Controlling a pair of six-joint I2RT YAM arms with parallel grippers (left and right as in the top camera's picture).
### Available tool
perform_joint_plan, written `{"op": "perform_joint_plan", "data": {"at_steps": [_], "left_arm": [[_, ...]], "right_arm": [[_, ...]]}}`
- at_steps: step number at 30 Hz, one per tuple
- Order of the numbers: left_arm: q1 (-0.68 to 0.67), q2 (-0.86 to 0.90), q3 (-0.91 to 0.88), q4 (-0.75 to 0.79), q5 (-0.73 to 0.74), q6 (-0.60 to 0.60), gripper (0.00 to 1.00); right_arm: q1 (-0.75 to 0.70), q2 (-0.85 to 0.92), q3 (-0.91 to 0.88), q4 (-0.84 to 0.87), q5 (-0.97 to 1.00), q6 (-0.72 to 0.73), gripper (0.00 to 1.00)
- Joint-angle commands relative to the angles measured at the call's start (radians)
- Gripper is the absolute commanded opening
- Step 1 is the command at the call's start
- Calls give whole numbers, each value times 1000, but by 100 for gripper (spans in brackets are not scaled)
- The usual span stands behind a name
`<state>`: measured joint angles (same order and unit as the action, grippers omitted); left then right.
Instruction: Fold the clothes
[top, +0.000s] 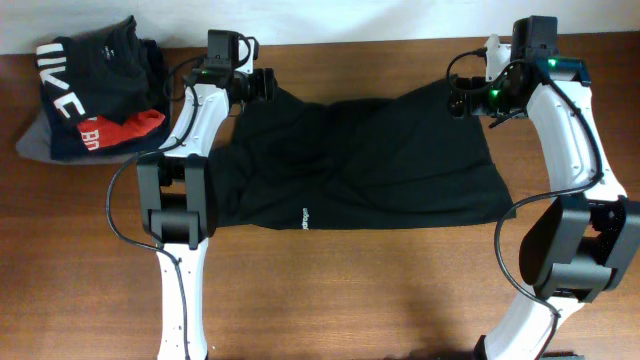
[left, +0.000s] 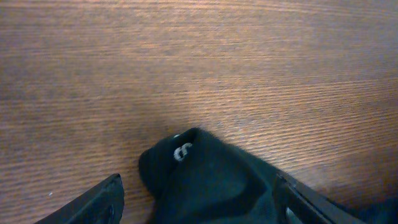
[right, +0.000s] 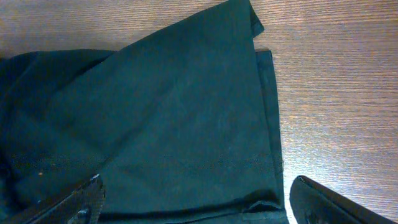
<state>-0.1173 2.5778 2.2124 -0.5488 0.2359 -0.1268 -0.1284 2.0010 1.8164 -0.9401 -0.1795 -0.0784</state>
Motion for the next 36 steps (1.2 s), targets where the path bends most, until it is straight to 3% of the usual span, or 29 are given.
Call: {"op": "perform_joint_plan", "data": {"at_steps": [1,6,16,25,36], "left_arm": [[2,11,16,-3,38,13,75],[2,14,16,-10,39,12,68],[2,49,16,-51,42,13,41],[2,55,16,-100,41,12,8],[2,55,16,-195,38,12,5]], "right_arm": [[-4,3,13,9,20,0,99],[-4,3,13,40,30,0,99],[-4,3,13,161,76,0,99],[-10,86,13,349,83,-16,99],[-10,283,13,569,52,-18,99]]}}
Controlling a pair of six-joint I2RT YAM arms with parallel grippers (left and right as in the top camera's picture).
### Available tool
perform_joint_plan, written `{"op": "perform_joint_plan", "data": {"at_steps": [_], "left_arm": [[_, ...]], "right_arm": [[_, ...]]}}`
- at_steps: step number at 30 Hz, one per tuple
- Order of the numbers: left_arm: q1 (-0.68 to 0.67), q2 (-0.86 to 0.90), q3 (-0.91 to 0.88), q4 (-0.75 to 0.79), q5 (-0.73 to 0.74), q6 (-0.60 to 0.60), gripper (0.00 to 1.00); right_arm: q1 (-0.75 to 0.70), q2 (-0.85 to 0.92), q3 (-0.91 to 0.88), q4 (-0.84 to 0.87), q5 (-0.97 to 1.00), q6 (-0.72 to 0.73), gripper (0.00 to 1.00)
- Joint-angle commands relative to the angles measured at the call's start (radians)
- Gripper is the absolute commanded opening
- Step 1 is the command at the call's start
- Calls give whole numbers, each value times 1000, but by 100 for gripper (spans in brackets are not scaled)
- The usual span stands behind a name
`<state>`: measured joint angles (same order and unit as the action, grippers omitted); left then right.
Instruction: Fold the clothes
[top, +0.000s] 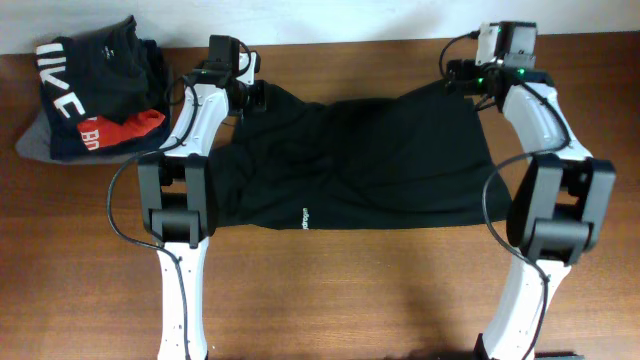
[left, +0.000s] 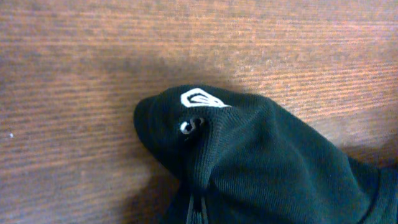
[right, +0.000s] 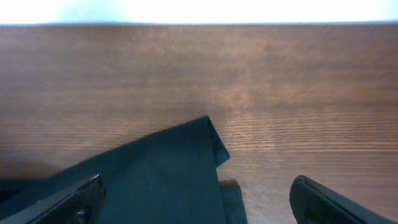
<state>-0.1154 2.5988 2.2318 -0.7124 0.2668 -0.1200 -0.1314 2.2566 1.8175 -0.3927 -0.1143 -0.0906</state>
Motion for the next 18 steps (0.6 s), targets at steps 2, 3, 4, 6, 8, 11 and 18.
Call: {"op": "perform_joint_plan", "data": {"at_steps": [2,3,4,6,8,11,18], "left_arm": [[0,34,-4,-38,7,6,2],[0,34,-4,-38,7,5,1],[0,34,-4,-40,7,5,1],[0,34,-4,-45,7,6,1],[0,34,-4,-50,7,5,1],[0,34,-4,-53,7,5,1],[0,34,-4,-60,7,5,1]], "right_arm": [[-6,47,12,36,-13,-5,99],[-6,56,12,42,-13,-6,99],[-6,61,12,47,-17,-6,99],[-6,74,12,54,-24,-6,99],[-6,90,12,59,-42,-2,99],[-6,109,12,65,-42,5,99],[-6,135,12,95,-33,98,99]]}}
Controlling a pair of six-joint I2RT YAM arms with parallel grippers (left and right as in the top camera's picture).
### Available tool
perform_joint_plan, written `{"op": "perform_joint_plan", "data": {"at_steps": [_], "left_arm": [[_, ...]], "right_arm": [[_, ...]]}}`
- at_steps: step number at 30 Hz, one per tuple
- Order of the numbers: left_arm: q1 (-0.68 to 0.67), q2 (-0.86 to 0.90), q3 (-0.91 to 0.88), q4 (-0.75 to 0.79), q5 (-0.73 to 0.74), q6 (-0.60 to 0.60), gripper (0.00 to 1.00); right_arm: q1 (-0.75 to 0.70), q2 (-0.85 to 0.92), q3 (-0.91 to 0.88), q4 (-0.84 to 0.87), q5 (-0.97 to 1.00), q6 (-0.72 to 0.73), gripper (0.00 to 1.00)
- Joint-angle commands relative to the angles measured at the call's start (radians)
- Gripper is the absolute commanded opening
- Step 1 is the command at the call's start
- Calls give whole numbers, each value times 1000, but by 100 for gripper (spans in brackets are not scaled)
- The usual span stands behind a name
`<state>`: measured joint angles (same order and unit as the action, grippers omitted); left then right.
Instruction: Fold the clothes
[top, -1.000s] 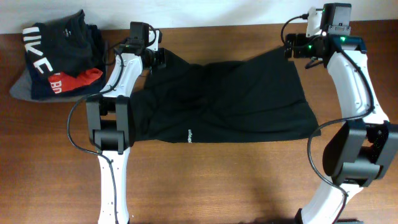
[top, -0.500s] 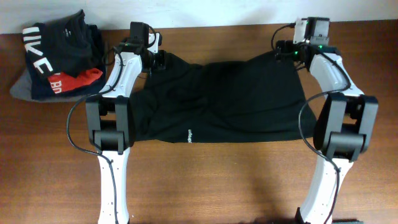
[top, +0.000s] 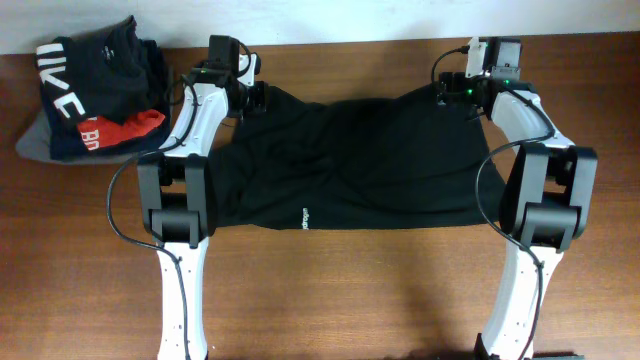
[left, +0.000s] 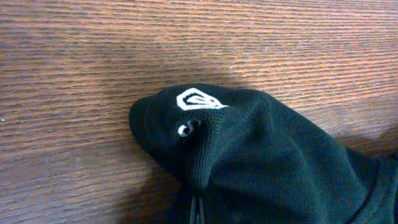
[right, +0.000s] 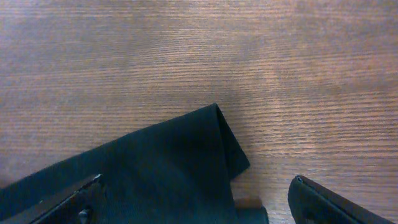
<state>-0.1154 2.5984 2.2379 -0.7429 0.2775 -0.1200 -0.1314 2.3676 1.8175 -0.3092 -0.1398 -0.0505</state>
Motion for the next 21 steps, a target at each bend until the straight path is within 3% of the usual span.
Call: {"op": "perform_joint_plan", "data": {"at_steps": [1,13,21], "left_arm": [[0,35,-10,-30,-4,5,0],[-5,35,-11,-29,-4,5,0],[-10,35,-11,-29,-4,6,0]], "right_arm": [[-6,27,12,14,-9,68,99],[-4,76,12,23,-43,85,97],[14,76,12,37,-43,85,82]]}}
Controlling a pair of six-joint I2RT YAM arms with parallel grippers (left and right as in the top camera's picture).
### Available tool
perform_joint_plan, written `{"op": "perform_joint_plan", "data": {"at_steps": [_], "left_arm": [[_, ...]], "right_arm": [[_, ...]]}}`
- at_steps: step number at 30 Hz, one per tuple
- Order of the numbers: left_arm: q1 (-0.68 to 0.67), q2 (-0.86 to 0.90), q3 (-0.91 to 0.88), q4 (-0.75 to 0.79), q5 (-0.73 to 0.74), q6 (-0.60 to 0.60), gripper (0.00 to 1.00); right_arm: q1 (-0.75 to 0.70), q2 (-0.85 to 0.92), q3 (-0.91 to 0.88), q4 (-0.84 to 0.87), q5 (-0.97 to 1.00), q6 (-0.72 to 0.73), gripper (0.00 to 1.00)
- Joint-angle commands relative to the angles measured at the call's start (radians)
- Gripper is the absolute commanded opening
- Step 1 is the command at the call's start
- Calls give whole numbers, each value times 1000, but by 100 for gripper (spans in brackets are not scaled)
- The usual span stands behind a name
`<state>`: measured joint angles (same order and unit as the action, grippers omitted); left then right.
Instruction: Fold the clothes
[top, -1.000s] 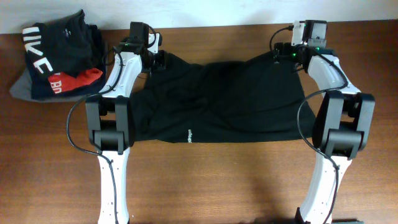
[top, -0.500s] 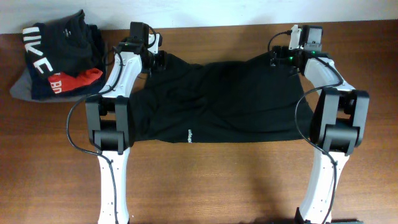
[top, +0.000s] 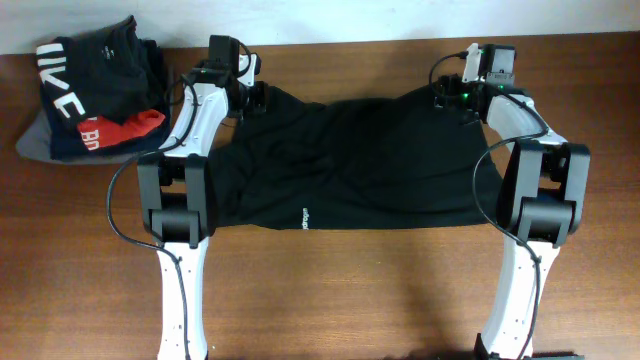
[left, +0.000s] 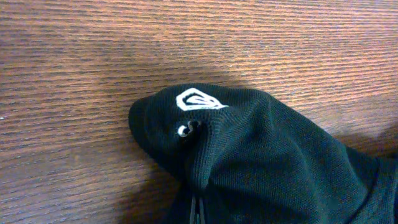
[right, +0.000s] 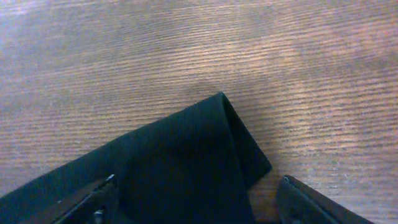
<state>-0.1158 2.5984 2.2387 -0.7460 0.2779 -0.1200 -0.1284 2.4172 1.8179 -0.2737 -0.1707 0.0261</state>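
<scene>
A black garment (top: 350, 165) lies spread flat across the wooden table (top: 330, 290). My left gripper (top: 254, 97) sits at its far left corner. In the left wrist view that corner (left: 205, 134) is bunched, showing a white logo (left: 196, 99) and an eyelet, and the left gripper (left: 198, 210) is shut on the fabric. My right gripper (top: 450, 92) is at the far right corner. In the right wrist view it (right: 198, 183) stands open, its fingers (right: 93, 202) on either side of the folded-over corner (right: 211, 143).
A pile of dark clothes with white lettering and a red patch (top: 90, 90) lies at the far left of the table. The table's far edge (top: 350, 42) runs just behind both grippers, with a pale wall beyond.
My right gripper has come a little closer to the garment's far right corner, which now reaches further in between its open fingers. The left gripper and its held corner have not moved.
At first my left gripper stood open over the far left corner and the right was open over the garment's right side. Then the left was shut on its corner and the right looked past the far right corner. The right has since drawn down around that corner.
</scene>
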Motion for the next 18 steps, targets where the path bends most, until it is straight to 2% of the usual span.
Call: {"op": "perform_joint_plan", "data": {"at_steps": [1,2,4,7,11,14,18], "left_arm": [[-10,35,-11,-26,-4,6,0],[-10,35,-11,-27,-4,6,0],[-10,35,-11,-26,-4,6,0],[-10,35,-11,-26,-4,6,0],[-10,35,-11,-26,-4,6,0],[-10,35,-11,-26,-4,6,0],[-10,31,-11,-31,-3,14,0]], "right_arm": [[11,27,12,1,-12,8,80],[11,27,11,0,-11,8,76],[11,27,11,-2,-10,9,57],[11,27,11,-10,-9,18,43],[11,27,11,-17,-9,35,31],[12,27,12,-22,-9,35,18],[9,24,24,-64,-9,35,11]]}}
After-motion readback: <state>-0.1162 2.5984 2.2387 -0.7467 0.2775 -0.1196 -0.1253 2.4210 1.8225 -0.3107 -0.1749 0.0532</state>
